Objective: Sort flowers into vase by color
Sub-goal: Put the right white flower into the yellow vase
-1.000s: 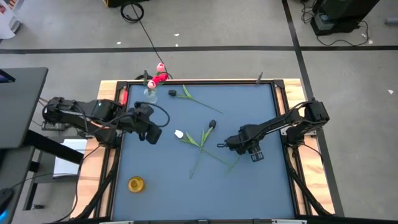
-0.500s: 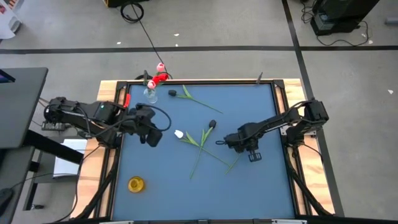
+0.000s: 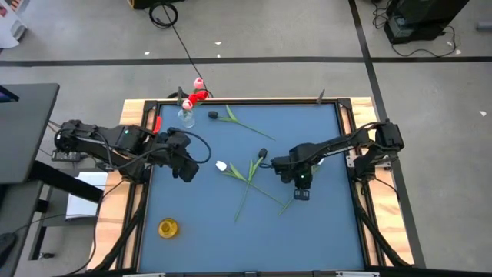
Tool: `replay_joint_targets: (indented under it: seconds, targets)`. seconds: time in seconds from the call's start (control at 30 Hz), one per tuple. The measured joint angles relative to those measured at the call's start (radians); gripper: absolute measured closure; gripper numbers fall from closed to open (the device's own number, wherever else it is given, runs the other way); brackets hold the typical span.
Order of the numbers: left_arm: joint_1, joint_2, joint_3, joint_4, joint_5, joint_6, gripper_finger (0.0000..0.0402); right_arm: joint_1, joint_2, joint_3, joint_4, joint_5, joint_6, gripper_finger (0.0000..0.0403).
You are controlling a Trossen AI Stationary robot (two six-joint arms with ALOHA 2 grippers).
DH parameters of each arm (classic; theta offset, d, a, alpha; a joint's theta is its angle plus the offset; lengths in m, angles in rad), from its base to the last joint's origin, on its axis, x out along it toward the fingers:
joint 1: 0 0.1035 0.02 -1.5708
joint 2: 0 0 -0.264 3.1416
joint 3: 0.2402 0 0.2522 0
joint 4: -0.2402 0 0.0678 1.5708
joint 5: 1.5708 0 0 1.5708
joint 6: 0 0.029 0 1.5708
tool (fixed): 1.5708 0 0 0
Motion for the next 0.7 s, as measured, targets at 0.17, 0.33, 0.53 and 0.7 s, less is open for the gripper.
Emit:
replay_joint_targets:
  seconds: [0.17, 0.33, 0.53, 0.7]
  targets:
    - [-0.002, 0.0, 0.0, 0.0, 0.0, 0.025, 0.0178, -0.028, -0.001, 0.076, 0.004, -0.077, 0.049, 0.0397]
    - [-0.031, 0.0, 0.0, 0.001, 0.001, 0.053, 0.0193, -0.049, -0.002, 0.166, 0.025, -0.156, 0.078, 0.0397]
    - [-0.061, 0.0, 0.0, 0.001, 0.002, 0.053, 0.0217, -0.078, -0.003, 0.251, 0.078, -0.229, 0.126, 0.0397]
    - [-0.068, 0.0, 0.0, 0.001, 0.002, 0.048, 0.0221, -0.106, -0.003, 0.266, 0.161, -0.311, 0.227, 0.0397]
